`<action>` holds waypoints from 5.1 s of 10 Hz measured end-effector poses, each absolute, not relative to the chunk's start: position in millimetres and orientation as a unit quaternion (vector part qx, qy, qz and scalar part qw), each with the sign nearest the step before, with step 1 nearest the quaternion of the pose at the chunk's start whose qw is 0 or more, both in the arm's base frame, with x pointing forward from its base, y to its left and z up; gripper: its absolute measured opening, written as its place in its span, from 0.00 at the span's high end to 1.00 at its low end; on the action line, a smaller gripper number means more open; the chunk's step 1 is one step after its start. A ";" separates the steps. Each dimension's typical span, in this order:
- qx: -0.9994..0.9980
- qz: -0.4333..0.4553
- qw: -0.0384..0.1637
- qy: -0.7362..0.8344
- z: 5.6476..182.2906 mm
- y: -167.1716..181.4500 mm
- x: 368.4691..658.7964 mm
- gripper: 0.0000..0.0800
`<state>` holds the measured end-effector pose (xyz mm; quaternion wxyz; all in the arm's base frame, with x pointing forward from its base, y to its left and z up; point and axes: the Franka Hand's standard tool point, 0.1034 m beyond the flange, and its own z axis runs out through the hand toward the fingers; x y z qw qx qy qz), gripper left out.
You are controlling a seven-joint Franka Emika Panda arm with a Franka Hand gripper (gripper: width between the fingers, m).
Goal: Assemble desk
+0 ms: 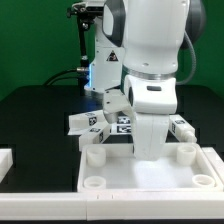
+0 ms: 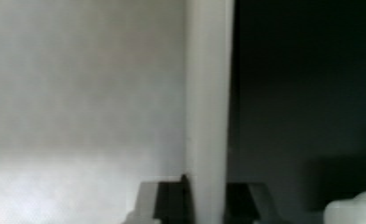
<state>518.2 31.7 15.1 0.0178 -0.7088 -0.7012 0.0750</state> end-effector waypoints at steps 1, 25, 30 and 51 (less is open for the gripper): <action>-0.714 0.077 0.019 -0.696 13.5 32.3 518.1 0.93; -0.959 0.070 -0.012 -0.273 56.2 36.1 468.9 0.19; -0.993 0.052 -0.014 -0.105 46.6 75.3 437.6 0.19; -0.985 0.043 0.011 -0.165 7.4 148.3 403.2 0.65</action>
Offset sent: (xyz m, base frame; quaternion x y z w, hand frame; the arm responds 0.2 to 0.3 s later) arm -0.0012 0.0006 -0.0049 0.0068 0.0147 -0.0138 0.9998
